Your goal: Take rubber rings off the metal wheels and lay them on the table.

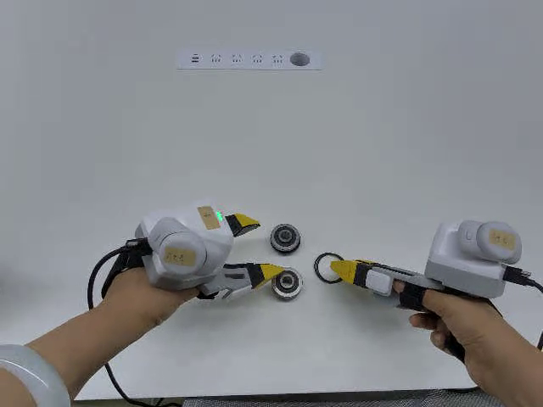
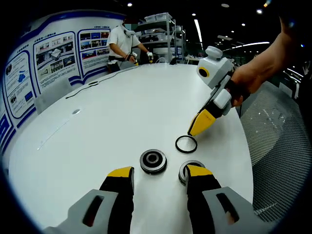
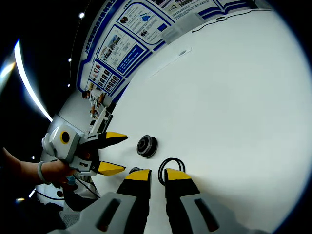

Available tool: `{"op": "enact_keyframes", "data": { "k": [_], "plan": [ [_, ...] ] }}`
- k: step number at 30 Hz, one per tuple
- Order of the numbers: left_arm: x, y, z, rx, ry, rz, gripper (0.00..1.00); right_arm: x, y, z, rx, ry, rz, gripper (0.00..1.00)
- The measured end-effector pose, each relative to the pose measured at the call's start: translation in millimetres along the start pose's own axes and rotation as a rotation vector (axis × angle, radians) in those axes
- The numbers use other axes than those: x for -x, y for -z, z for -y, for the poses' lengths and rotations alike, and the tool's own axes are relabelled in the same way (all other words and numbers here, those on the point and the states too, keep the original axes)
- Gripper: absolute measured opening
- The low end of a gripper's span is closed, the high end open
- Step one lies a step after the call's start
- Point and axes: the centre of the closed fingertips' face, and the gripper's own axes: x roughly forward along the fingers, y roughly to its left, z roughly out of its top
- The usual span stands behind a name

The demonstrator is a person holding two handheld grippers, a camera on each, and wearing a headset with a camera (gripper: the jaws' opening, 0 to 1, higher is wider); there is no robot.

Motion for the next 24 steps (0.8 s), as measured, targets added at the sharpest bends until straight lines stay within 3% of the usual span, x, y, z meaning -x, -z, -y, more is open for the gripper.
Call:
{"op": "enact_keyframes", "data": {
  "k": [24],
  "plan": [
    [-23.1,-8.7,-6.5,-0.028,0.013,-0.046,0.24,-9.1,-0.5,-6.3,-0.001,-0.027,-0.006,0.11]
  ]
}}
